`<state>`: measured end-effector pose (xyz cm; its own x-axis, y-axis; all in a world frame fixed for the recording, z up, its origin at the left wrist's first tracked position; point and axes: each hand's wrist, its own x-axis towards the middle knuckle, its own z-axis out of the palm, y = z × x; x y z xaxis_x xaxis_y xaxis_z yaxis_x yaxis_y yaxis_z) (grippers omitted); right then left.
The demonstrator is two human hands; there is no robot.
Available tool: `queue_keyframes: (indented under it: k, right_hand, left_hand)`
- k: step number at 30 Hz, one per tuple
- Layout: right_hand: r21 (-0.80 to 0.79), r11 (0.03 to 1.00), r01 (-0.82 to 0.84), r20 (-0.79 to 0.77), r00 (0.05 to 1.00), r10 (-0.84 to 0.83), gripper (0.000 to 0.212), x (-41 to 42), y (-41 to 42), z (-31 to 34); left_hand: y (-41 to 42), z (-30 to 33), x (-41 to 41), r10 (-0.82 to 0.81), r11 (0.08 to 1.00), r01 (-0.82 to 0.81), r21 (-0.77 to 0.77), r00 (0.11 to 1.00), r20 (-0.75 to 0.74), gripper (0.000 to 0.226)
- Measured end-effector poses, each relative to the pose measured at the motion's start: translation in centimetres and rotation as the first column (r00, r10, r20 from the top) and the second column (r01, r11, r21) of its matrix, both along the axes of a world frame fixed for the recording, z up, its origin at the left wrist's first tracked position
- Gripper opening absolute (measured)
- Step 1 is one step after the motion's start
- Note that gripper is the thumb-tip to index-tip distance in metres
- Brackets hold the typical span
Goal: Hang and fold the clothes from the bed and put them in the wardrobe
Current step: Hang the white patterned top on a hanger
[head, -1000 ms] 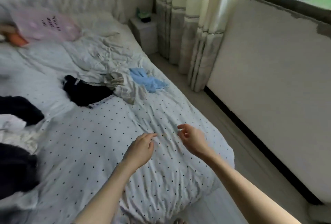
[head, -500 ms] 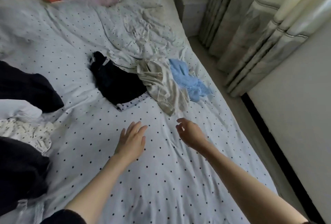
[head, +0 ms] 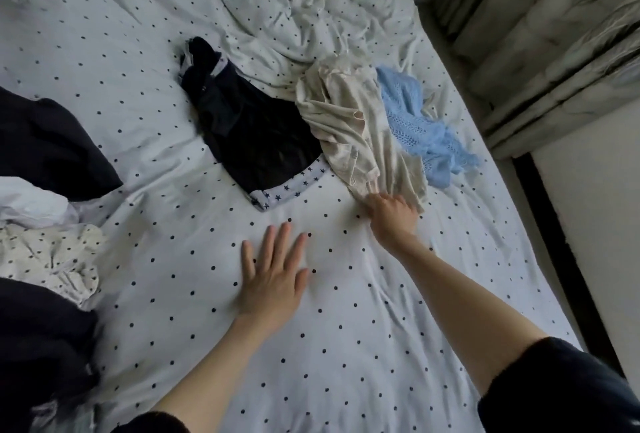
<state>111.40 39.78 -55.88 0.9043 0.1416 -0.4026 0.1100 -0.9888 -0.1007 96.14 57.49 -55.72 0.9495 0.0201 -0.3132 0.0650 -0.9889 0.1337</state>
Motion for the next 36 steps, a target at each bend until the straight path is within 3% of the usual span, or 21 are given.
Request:
queue_keyframes:
  k: [3,8,12,19,24,27,29,32,36]
  right_hand:
    - [0.033,0.999,0.037,0.061,0.997,-0.039,0.026,-0.7,-0.2,0.4]
    - [0.155,0.988,0.01,-0.026,1.0,-0.006,0.033,-6.9,-1.8,2.8]
    - [0.217,0.976,0.011,-0.064,0.998,0.003,0.03,-13.5,-4.7,4.8]
    - [0.248,0.968,0.04,-0.105,0.994,-0.014,0.032,-19.5,-11.5,9.4]
    - [0.225,0.968,0.111,-0.125,0.989,-0.084,0.033,-20.7,-16.8,13.2]
    - [0.228,0.961,0.159,-0.08,0.986,-0.144,0.034,-21.4,-19.8,14.9]
    - [0.219,0.952,0.215,-0.039,0.977,-0.211,0.034,-22.2,-21.8,15.8]
    - [0.165,0.938,0.304,-0.02,0.952,-0.305,0.034,-23.8,-24.7,16.3]
    - [0.147,0.867,0.477,-0.15,0.877,-0.457,0.035,-26.4,-27.6,15.5]
  left_hand:
    - [0.1,-0.2,0.0,0.017,1.0,-0.017,-0.002,1.0,-0.025,0.057]
    - [0.5,0.1,0.2,0.028,1.0,-0.029,-0.007,0.99,-0.141,0.059]
    - [-0.7,2.1,-0.6,0.012,0.999,-0.019,-0.047,0.989,-0.144,0.062]
    - [-8.1,5.1,-1.1,-0.368,0.925,0.365,-0.101,0.93,-0.01,0.096]
    - [-13.9,6.4,0.3,-0.391,0.899,0.366,-0.24,0.918,-0.065,0.062]
    - [-16.3,6.8,0.0,-0.4,0.892,0.402,-0.208,0.915,0.052,0.042]
    - [-17.7,7.1,-0.2,-0.441,0.868,0.462,-0.182,0.886,0.146,0.034]
    - [-20.0,8.6,-0.7,-0.443,0.854,0.473,-0.218,0.88,0.171,0.028]
    - [-23.9,11.1,-3.4,-0.447,0.816,0.492,-0.302,0.87,0.209,0.034]
